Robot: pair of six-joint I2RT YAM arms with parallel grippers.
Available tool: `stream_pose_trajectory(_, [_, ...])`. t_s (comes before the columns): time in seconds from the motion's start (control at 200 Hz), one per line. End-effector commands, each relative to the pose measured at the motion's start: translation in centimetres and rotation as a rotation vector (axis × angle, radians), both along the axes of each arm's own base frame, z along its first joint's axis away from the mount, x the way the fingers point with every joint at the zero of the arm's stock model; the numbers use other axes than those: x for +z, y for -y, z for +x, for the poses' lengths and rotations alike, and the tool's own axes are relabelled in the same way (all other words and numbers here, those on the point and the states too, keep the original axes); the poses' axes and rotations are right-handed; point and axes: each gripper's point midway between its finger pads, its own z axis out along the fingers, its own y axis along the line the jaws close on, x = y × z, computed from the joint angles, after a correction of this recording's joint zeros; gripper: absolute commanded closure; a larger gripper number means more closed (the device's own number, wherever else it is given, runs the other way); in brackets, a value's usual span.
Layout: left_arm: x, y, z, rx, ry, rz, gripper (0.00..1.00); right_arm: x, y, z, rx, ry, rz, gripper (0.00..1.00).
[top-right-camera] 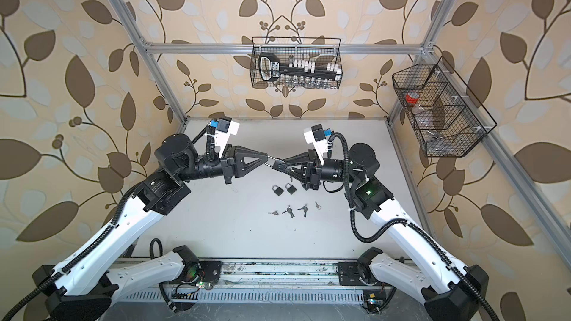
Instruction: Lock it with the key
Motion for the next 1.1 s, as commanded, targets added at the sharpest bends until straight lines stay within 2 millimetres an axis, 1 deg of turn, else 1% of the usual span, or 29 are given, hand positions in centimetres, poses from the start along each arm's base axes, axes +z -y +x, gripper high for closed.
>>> stream_pose_trajectory(0.0, [0.6, 0.0, -0.3, -0.016, 0.040, -0.012, 1.00, 3.0, 0.6, -1.0, 0.008, 0.072, 0.060, 1.00])
stream_pose_trajectory(0.125, [0.4, 0.0, -0.4, -0.026, 0.039, -0.010, 1.00, 3.4, 0.5, -1.1, 0.026, 0.048, 0.087, 1.00])
stream_pose_trajectory(0.325, [-0.1, 0.6, -0.7, -0.076, 0.033, -0.001, 1.00, 3.7, 0.1, -0.5, 0.041, -0.006, 0.121, 1.00])
stream_pose_trajectory(0.455, [-0.8, 0.8, -0.7, -0.096, 0.018, 0.007, 1.00, 3.7, -0.2, -0.1, 0.046, -0.029, 0.131, 1.00])
stream_pose_trajectory(0.63, [-1.9, 1.0, -0.7, -0.105, -0.002, 0.025, 1.00, 4.1, -0.6, -0.4, 0.073, -0.043, 0.148, 1.00])
stream_pose_trajectory(0.75, [-2.5, 1.3, -1.0, -0.127, -0.017, 0.031, 1.00, 3.9, -0.8, 0.2, 0.055, -0.043, 0.142, 1.00])
stream_pose_trajectory(0.84, [-3.5, 1.8, -1.1, -0.138, -0.041, 0.052, 1.00, 4.5, -1.0, 0.7, 0.047, -0.037, 0.144, 1.00])
stream_pose_trajectory(0.895, [-4.7, 2.6, -1.2, -0.152, -0.066, 0.078, 1.00, 5.0, -1.3, 0.8, 0.051, -0.023, 0.144, 1.00])
stream_pose_trajectory(1.0, [-7.1, 4.0, -1.6, -0.195, -0.111, 0.133, 1.00, 5.3, -1.5, 1.2, 0.046, -0.006, 0.139, 1.00])
stream_pose_trajectory(1.095, [-7.7, 3.7, -1.4, -0.166, -0.119, 0.151, 1.00, 5.0, -1.5, 1.3, 0.034, 0.003, 0.126, 1.00])
